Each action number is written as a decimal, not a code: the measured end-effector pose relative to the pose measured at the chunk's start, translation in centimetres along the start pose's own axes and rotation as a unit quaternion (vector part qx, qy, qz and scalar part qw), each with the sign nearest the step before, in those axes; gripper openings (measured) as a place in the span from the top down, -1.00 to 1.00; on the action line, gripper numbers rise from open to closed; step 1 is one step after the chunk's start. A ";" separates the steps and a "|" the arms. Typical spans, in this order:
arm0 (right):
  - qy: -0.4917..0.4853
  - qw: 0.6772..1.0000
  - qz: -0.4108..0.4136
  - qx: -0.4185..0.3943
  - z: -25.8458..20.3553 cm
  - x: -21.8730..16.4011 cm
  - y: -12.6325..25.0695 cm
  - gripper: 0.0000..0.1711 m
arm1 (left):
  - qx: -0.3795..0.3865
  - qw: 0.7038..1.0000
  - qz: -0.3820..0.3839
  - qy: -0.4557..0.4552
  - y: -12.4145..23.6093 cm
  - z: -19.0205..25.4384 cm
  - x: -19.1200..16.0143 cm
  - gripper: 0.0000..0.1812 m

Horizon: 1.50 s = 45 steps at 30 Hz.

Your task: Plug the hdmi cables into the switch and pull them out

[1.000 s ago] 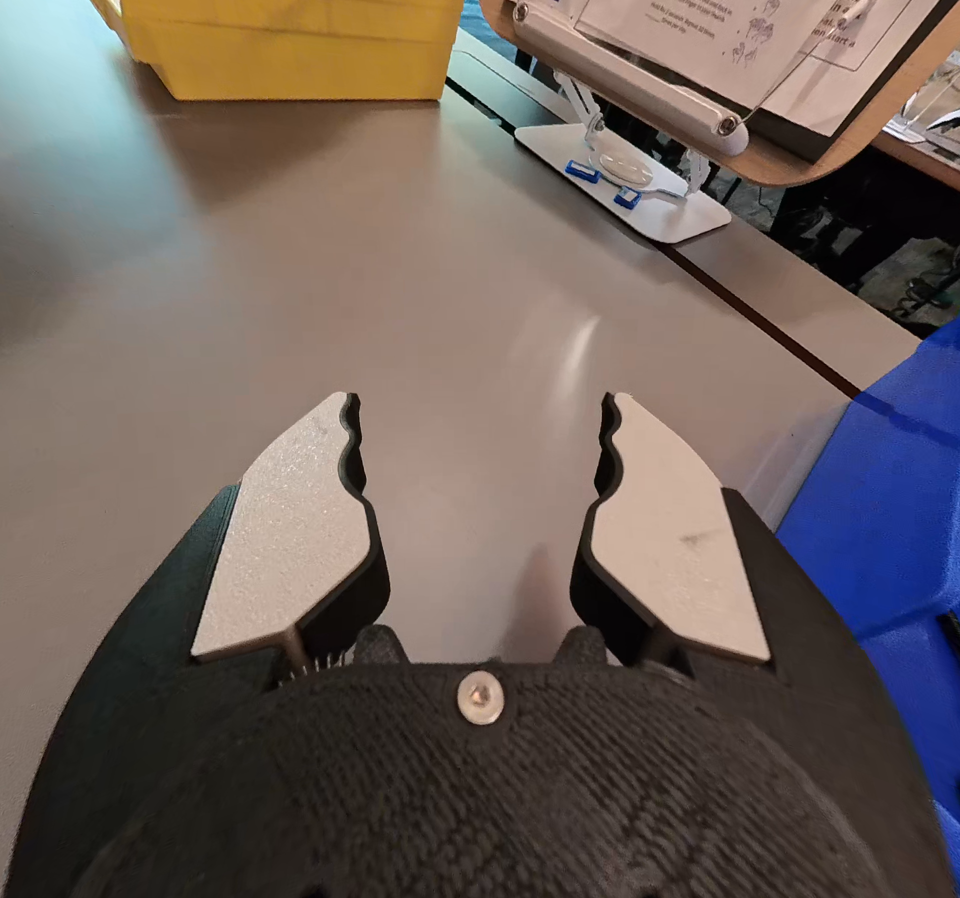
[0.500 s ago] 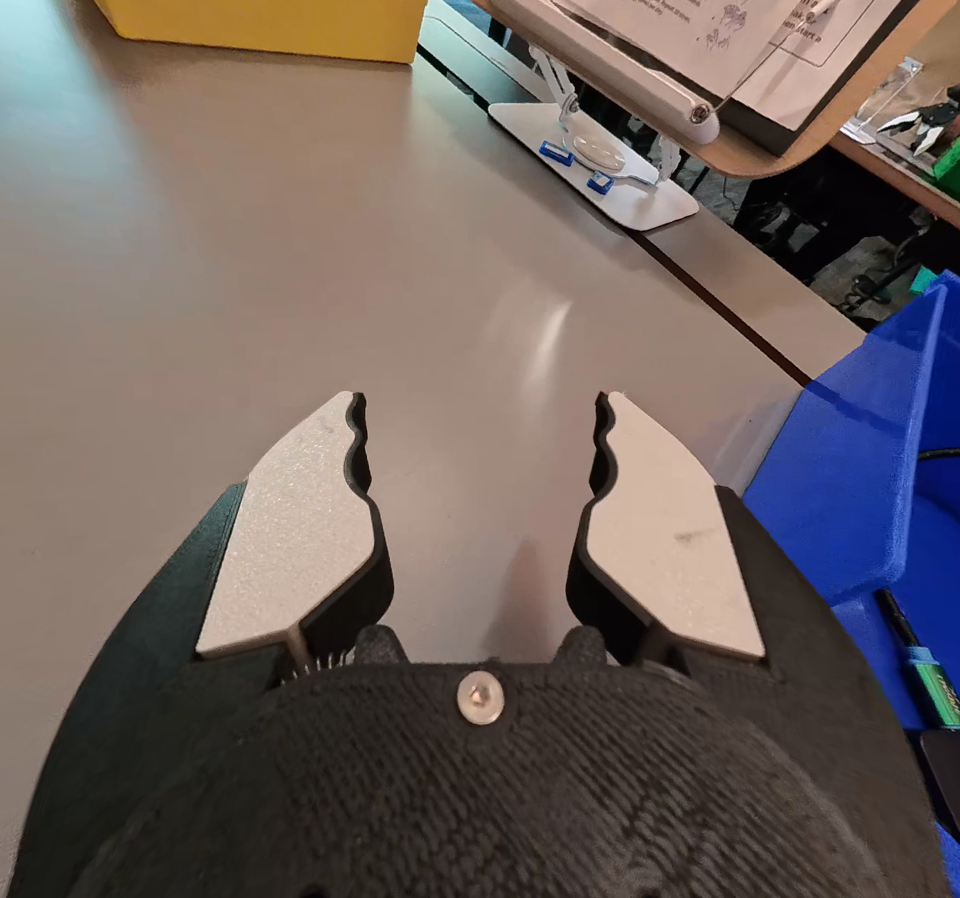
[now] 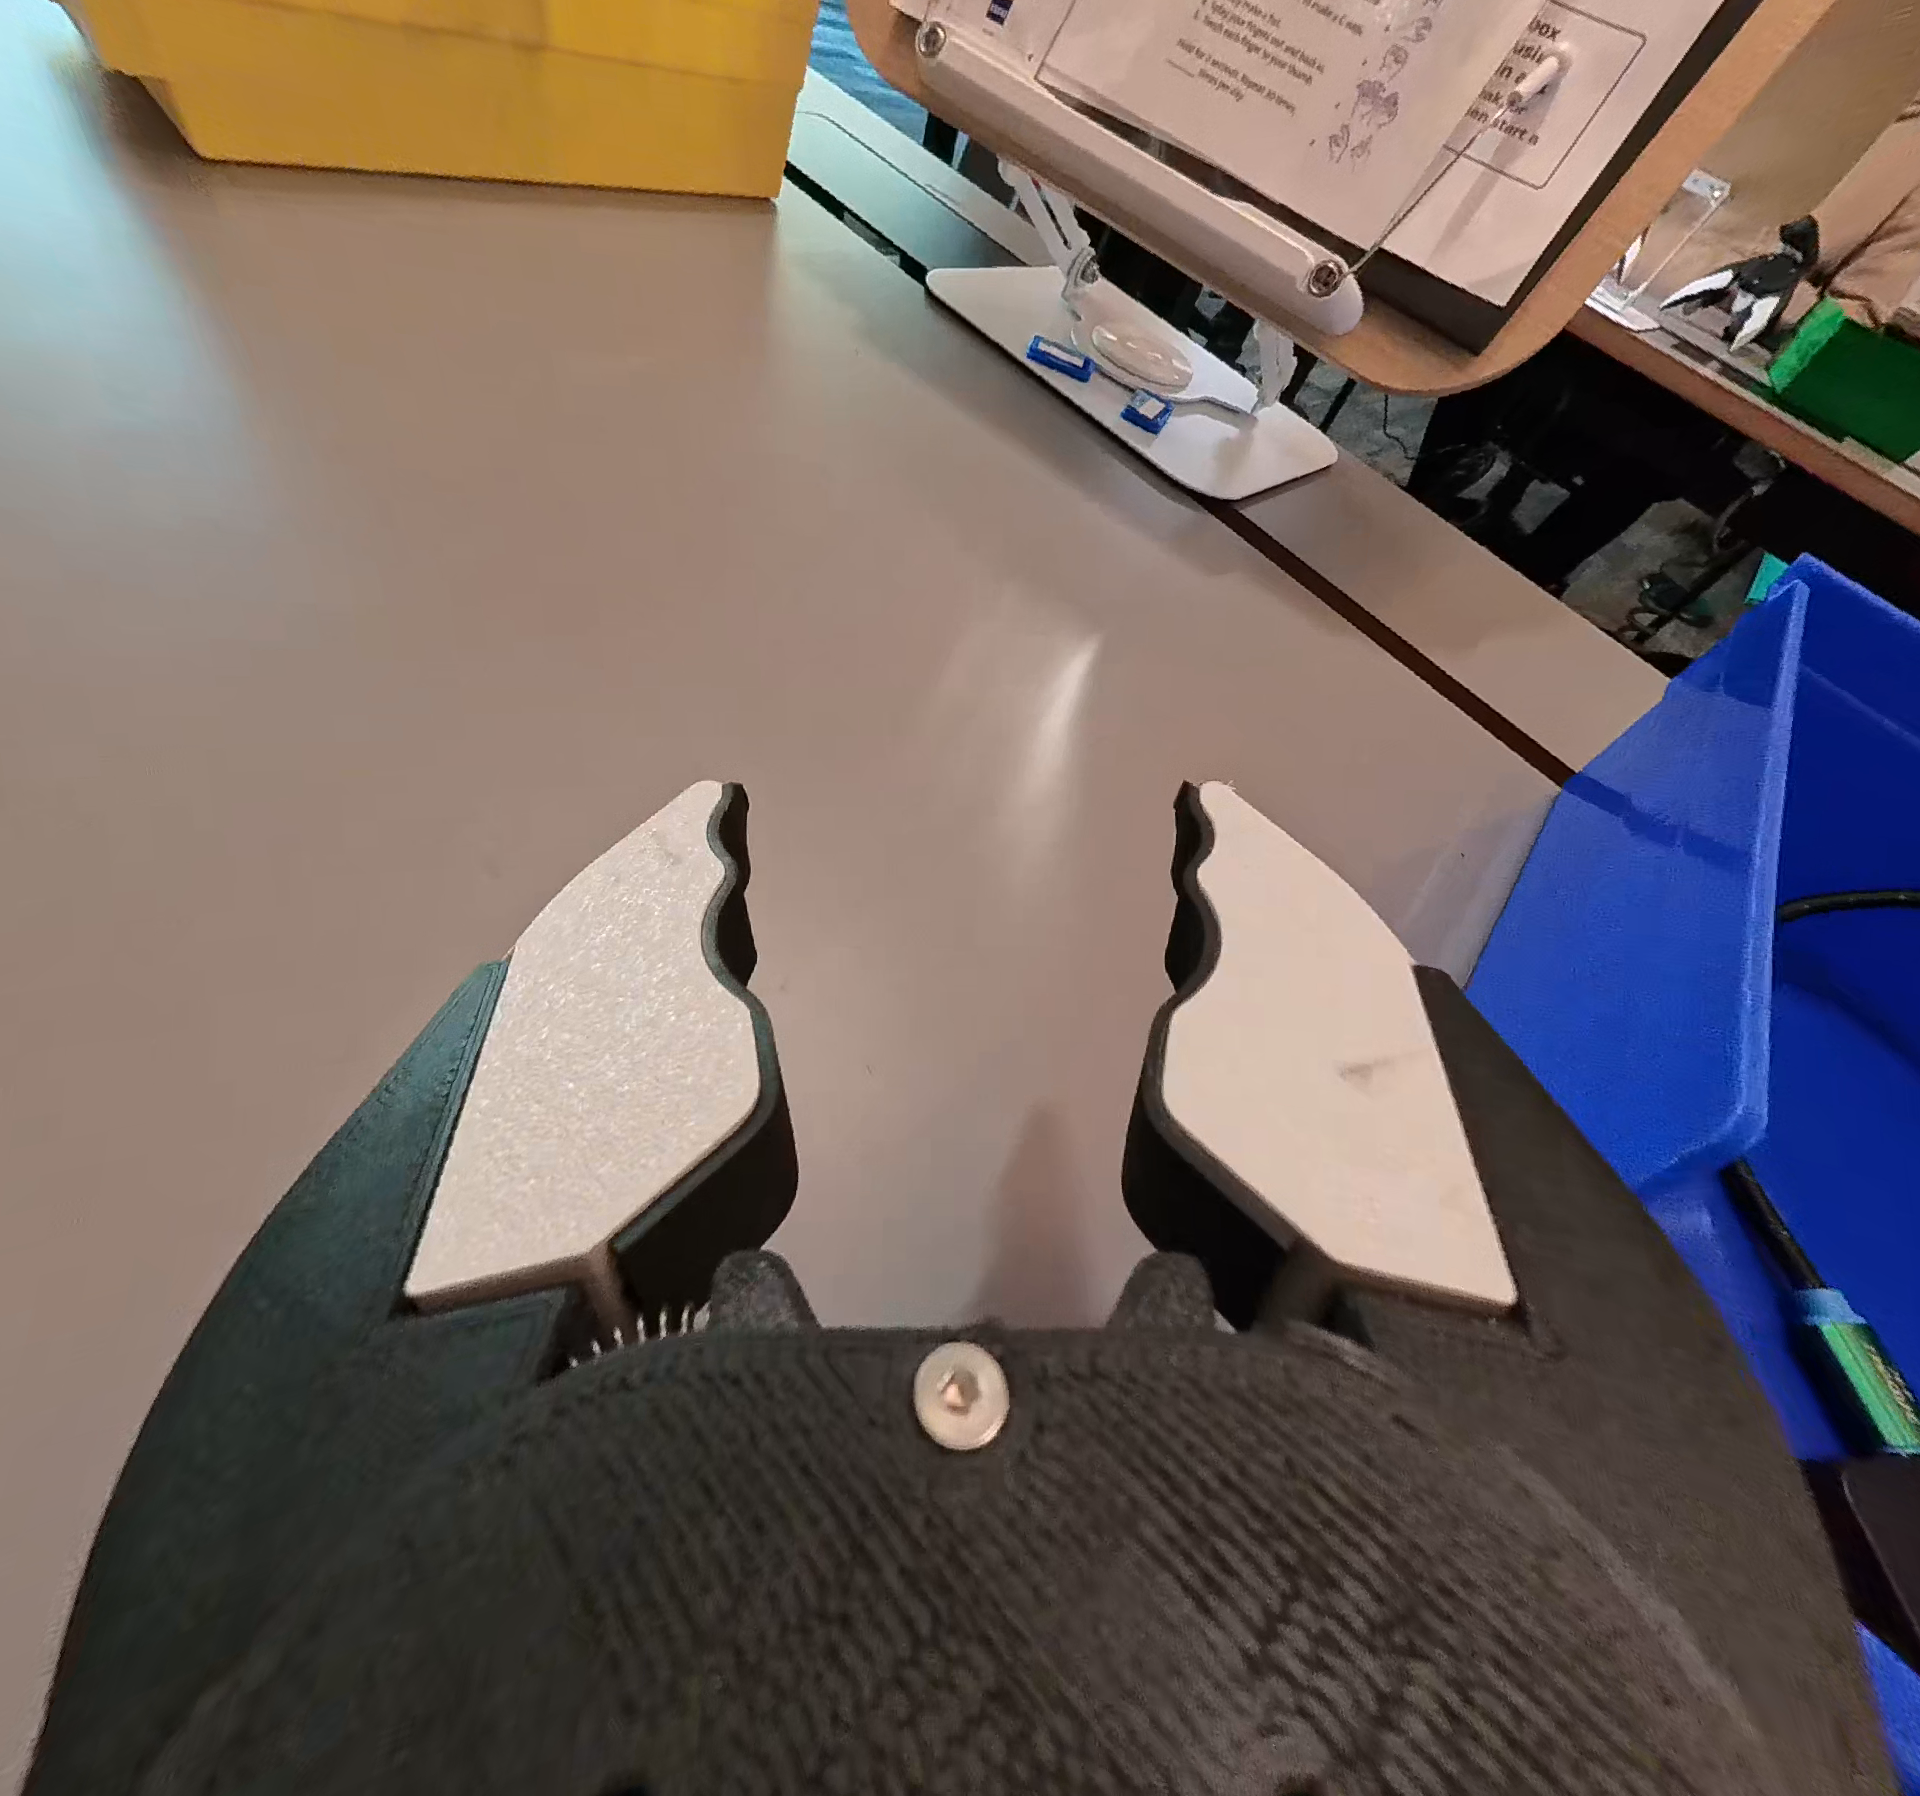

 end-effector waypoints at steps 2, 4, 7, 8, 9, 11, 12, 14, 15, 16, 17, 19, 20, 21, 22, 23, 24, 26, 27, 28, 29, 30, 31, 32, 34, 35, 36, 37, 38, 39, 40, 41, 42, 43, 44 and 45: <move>-0.009 1.000 0.015 0.003 -0.1 0.2 0.0 0.09 | -0.016 0.997 0.059 0.039 2.2 -0.5 1.2 0.75; -0.028 0.999 0.036 0.010 -0.2 0.5 0.0 0.10 | -0.049 0.990 0.116 0.063 4.6 -0.2 2.1 0.75; -0.053 0.994 0.083 0.037 -0.6 1.4 0.1 0.07 | -0.158 0.962 0.206 0.084 8.1 2.3 2.9 0.75; -0.070 0.991 0.107 0.047 -0.7 1.9 0.2 0.05 | -0.193 0.951 0.225 0.092 9.1 3.7 3.0 0.75; -0.094 0.985 0.133 0.058 -0.8 2.3 0.2 0.03 | -0.226 0.938 0.240 0.103 10.1 5.3 2.9 0.75; -0.152 0.967 0.189 0.076 -0.8 3.3 0.5 0.01 | -0.302 0.906 0.274 0.118 11.8 9.1 2.6 0.75; -0.179 0.956 0.218 0.079 -0.8 3.8 0.6 0.01 | -0.333 0.889 0.286 0.129 12.6 11.2 2.3 0.75; -0.223 0.935 0.268 0.071 -0.8 5.0 0.9 0.01 | -0.385 0.862 0.299 0.143 14.1 15.7 1.7 0.76; -0.246 0.923 0.290 0.065 -0.7 5.9 1.2 0.02 | -0.403 0.851 0.307 0.140 14.9 17.9 1.4 0.76; -0.268 0.909 0.314 0.060 -0.7 6.8 1.5 0.02 | -0.418 0.842 0.316 0.131 15.6 20.2 1.1 0.76; -0.287 0.895 0.338 0.057 -0.7 7.7 1.9 0.05 | -0.431 0.835 0.322 0.116 16.4 22.4 1.0 0.76; -0.308 0.876 0.368 0.052 -1.0 9.2 2.6 0.12 | -0.453 0.825 0.326 0.090 17.6 26.5 0.7 0.76; -0.310 0.876 0.367 0.047 -1.2 9.7 2.8 0.12 | -0.456 0.822 0.334 0.070 18.2 28.4 0.7 0.76; -0.311 0.878 0.363 0.037 -1.4 10.1 2.8 0.10 | -0.454 0.821 0.344 0.046 18.7 30.0 0.7 0.76; -0.311 0.877 0.366 0.025 -1.6 10.3 3.0 0.09 | -0.452 0.819 0.352 0.029 19.2 31.5 0.7 0.76; -0.311 0.874 0.375 0.012 -1.8 10.5 3.2 0.12 | -0.452 0.814 0.365 0.017 19.7 32.7 0.7 0.76; -0.309 0.874 0.375 -0.005 -1.8 10.6 3.3 0.21 | -0.452 0.807 0.379 0.009 20.1 33.8 0.8 0.77; -0.289 0.890 0.352 -0.030 -1.8 10.2 3.2 0.35 | -0.451 0.799 0.398 -0.001 20.8 35.5 0.8 0.76; -0.280 0.893 0.350 -0.025 -1.9 10.1 3.1 0.45 | -0.449 0.799 0.401 -0.007 20.9 36.2 0.8 0.77; -0.276 0.892 0.358 -0.009 -2.1 10.1 3.1 0.65 | -0.441 0.801 0.404 -0.013 21.0 36.7 0.8 0.76; -0.280 0.888 0.365 -0.011 -2.1 10.0 3.1 0.66 | -0.431 0.804 0.410 -0.016 21.1 37.2 0.7 0.76; -0.268 0.891 0.367 -0.015 -2.2 10.0 3.2 0.68 | -0.423 0.806 0.412 -0.017 21.0 37.5 0.6 0.76; -0.238 0.901 0.362 -0.023 -2.3 9.9 3.1 0.69 | -0.422 0.808 0.411 -0.017 20.8 37.7 0.4 0.76; -0.201 0.912 0.356 -0.033 -2.5 9.9 3.1 0.71 | -0.430 0.806 0.407 -0.010 20.7 37.9 0.2 0.76; -0.112 0.928 0.352 -0.052 -3.5 10.2 3.1 0.75 | -0.473 0.786 0.394 0.054 20.3 37.6 -0.1 0.71; -0.050 0.934 0.346 -0.074 -4.1 10.5 3.2 0.75 | -0.504 0.769 0.378 0.107 20.2 37.1 -0.3 0.52; 0.012 0.937 0.337 -0.095 -4.8 10.8 3.2 0.75 | -0.533 0.751 0.349 0.172 19.9 36.3 -0.5 0.41; 0.071 0.935 0.328 -0.109 -5.5 11.1 3.3 0.76 | -0.565 0.725 0.311 0.243 19.6 35.3 -0.7 0.35; 0.132 0.930 0.321 -0.123 -6.3 11.4 3.3 0.76 | -0.602 0.682 0.272 0.313 19.5 34.4 -1.0 0.30; 0.194 0.921 0.307 -0.140 -7.0 11.5 3.1 0.76 | -0.633 0.635 0.234 0.376 19.6 33.6 -1.2 0.29; 0.251 0.911 0.287 -0.154 -7.7 11.4 2.7 0.76 | -0.651 0.598 0.199 0.423 19.7 33.1 -1.6 0.28; 0.298 0.903 0.266 -0.158 -8.3 11.1 2.2 0.76 | -0.663 0.571 0.173 0.451 19.9 32.7 -2.0 0.29; 0.336 0.895 0.247 -0.159 -9.0 10.8 1.6 0.76 | -0.672 0.556 0.150 0.466 20.2 32.5 -2.4 0.29; 0.374 0.885 0.229 -0.157 -9.6 10.4 1.0 0.76 | -0.679 0.548 0.126 0.473 20.4 32.4 -2.8 0.29; 0.407 0.875 0.210 -0.155 -10.2 10.1 0.4 0.75 | -0.681 0.547 0.103 0.476 20.7 32.4 -3.2 0.32; 0.430 0.869 0.194 -0.151 -10.7 9.8 -0.1 0.75 | -0.680 0.552 0.079 0.477 20.8 32.5 -3.7 0.36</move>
Point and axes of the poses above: each gripper's, where its closed fingertips meet, y back along the fingers, x out of its top, z = x × y across the jaws, the point moved 10 cm from there along y, back along the fingers, and after that the axes turned 9 degrees about z, right-handed, at the moved point
